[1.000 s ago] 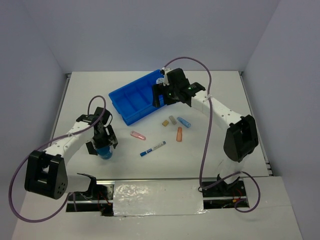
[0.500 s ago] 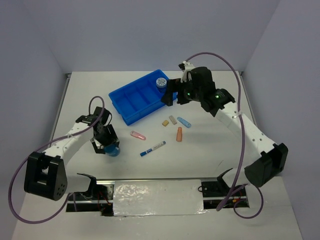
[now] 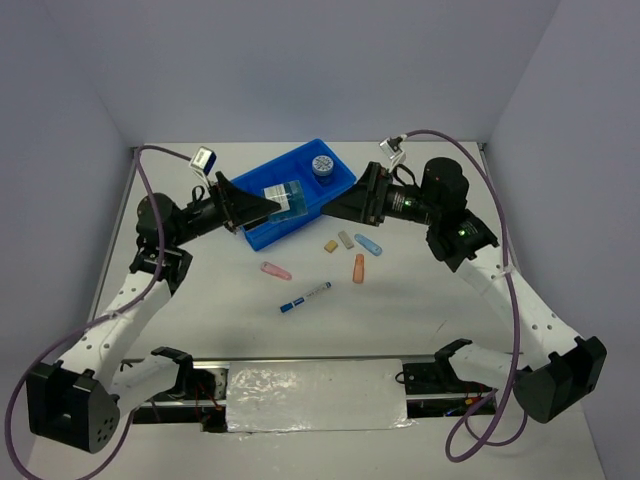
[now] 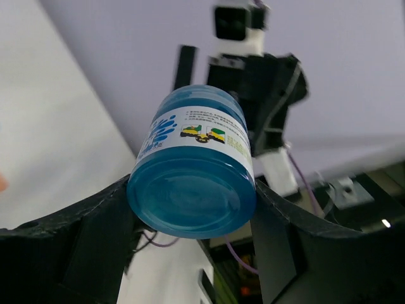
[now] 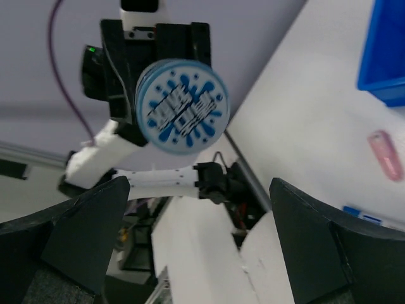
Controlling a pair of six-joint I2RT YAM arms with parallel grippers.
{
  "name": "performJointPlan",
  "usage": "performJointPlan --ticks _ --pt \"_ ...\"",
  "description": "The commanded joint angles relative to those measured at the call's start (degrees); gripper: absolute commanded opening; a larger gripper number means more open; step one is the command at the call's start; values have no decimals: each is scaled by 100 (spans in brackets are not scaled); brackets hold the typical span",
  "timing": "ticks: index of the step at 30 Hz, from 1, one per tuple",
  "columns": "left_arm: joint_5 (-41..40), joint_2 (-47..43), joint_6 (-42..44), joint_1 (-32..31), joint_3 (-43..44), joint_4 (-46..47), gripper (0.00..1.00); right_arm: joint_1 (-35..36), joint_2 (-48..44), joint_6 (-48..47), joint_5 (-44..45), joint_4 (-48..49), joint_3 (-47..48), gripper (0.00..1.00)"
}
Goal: Sort the stationery into containers
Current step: Place the stationery in the storage box.
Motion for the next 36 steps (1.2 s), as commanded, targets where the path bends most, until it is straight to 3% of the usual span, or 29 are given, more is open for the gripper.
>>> performJointPlan --ticks 1,6,14,21,25,27,28,29,31,32,33,34,36 --pt "873 161 -1577 -24 -342 3433 0 65 50 1082 -473 1250 139 100" --pt "970 478 -2117 -59 -370 4371 0 329 147 1584 -544 1798 94 100" --pt "1146 215 -738 -94 -36 2335 0 654 481 1076 -255 955 639 100" --pt "1128 127 -439 -112 -141 2008 0 838 858 1206 -298 1041 770 96" --pt "1032 74 -166 -112 -106 1560 0 935 947 1180 -351 997 824 79" --pt "970 65 9 -112 -71 1410 0 971 938 1206 -386 1058 771 63" --pt "900 56 80 -112 -62 1235 0 971 903 1250 -403 1102 675 50" --pt "856 30 159 -103 -54 1138 3 971 886 1285 -430 1164 622 40" --pt "768 12 405 -112 -10 700 25 970 859 1312 -447 1226 526 8" --pt "646 -23 519 -112 8 523 39 953 850 1312 -439 1217 499 4" --pt "567 -40 825 -112 69 286 97 936 850 1294 -447 1243 455 0" --pt "461 -49 1097 -77 165 -125 99 874 859 1207 -439 1209 463 0" --pt "-29 3 2414 46 761 -2256 99 499 894 962 -308 746 551 0"
